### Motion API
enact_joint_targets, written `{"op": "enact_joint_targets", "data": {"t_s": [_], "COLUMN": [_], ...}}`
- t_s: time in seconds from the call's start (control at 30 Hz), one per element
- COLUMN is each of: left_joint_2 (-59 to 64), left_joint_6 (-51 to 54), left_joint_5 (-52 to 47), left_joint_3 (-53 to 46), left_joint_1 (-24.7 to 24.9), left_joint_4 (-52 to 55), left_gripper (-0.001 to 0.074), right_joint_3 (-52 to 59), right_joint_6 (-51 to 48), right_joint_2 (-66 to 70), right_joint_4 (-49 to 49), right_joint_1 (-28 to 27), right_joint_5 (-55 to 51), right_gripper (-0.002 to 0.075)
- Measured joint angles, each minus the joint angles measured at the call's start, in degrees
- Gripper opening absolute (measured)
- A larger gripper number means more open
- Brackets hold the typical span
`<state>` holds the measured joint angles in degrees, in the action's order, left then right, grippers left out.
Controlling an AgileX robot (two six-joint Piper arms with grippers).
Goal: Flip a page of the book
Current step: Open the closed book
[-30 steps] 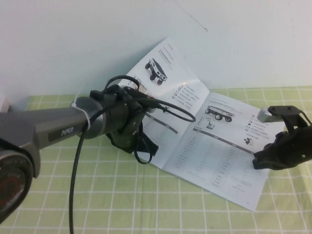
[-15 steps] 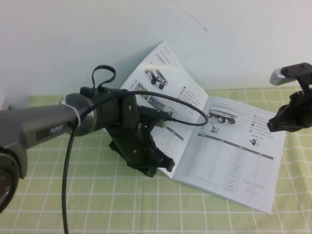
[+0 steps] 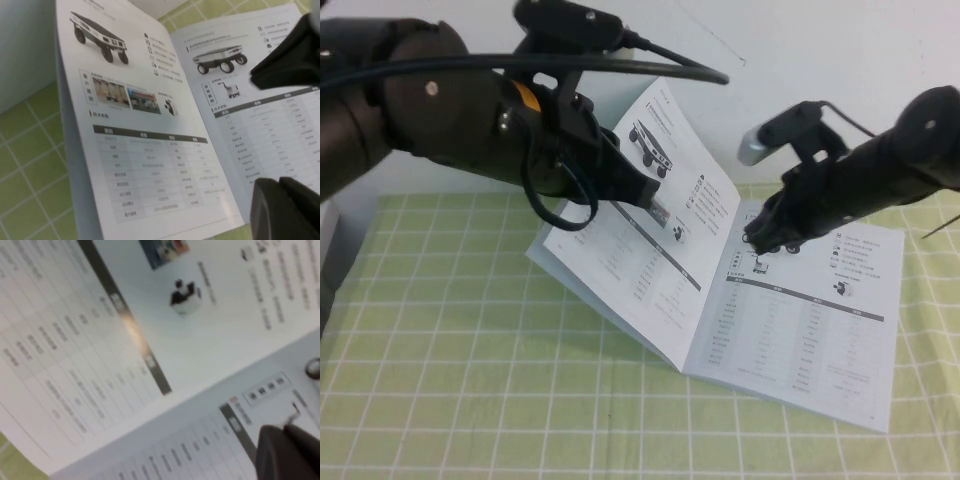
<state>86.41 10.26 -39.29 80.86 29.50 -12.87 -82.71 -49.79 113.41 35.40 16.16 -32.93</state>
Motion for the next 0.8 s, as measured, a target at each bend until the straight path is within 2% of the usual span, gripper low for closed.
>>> {"op": "enact_joint_targets", "data": {"t_s": [0.33, 0.8], "left_joint_2": [-3.82, -3.96], "left_joint_6": [-0.87, -2.15], "left_joint_5": [-4.54, -3.99], "left_joint_3": [0.0, -0.14], "left_joint_1": [0.0, 0.0], "left_joint_4": [3.98, 6.67], "left_gripper": [-0.0004, -0.0004], "right_joint_3": [-13.49, -16.58], "right_joint_6": [0.42, 6.95], "right_joint_2": [15.8, 18.9], "right_joint_4": [0.0, -3.26], "right_joint_1": [8.5, 12.07], "right_joint_5": [-1.42, -19.76], "right_gripper": [0.0008, 0.0008]}}
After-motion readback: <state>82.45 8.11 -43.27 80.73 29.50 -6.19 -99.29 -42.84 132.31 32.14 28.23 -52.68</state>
